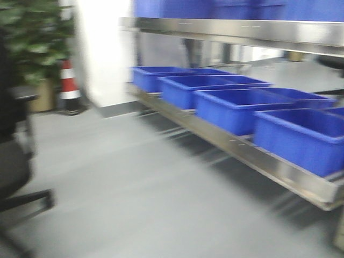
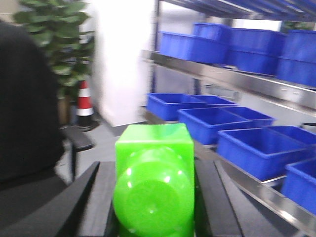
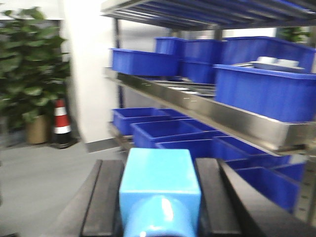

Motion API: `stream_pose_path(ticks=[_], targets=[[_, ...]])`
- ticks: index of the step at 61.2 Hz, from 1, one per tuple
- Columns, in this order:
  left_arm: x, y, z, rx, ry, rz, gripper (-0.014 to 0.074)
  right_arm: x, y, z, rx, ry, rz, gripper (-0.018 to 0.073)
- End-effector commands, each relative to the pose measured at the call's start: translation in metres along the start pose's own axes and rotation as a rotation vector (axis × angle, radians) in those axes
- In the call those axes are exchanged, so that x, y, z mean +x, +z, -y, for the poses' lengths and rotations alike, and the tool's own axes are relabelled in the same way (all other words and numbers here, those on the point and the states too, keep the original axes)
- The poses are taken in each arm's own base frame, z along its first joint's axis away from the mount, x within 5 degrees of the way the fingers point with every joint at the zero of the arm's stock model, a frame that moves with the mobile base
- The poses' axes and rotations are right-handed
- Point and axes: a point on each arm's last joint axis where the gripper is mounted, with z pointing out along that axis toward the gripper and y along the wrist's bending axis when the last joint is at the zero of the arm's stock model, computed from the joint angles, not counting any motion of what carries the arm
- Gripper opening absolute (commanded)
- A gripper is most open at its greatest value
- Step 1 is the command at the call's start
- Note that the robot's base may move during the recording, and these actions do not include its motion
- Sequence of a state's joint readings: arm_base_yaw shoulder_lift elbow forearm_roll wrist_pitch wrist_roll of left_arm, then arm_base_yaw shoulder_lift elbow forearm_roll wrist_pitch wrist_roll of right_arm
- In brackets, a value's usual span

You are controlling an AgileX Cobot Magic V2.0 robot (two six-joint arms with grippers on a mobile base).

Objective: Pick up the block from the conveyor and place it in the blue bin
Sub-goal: 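Drive the base to the shelving with blue bins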

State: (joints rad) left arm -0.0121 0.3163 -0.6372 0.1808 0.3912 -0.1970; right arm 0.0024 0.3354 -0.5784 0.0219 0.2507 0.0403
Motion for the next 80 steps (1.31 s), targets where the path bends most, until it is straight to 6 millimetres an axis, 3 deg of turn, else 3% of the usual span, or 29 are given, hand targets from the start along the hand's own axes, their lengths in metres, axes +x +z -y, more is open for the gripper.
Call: stream_pose_path(ticks=[1,80], targets=[[-0.0017,-0.0002,0.0004,0.004,0.0,0.02,-0.0111,-0.0024,-0.0004,0.0001,0.001,-0.015,0.023,-0.0162],[-0.0017,-0.0002,0.0004,0.004,0.0,0.02,-0.0111,-0.0024,-0.0004,0.0001,0.001,-0.015,0.023,-0.0162]])
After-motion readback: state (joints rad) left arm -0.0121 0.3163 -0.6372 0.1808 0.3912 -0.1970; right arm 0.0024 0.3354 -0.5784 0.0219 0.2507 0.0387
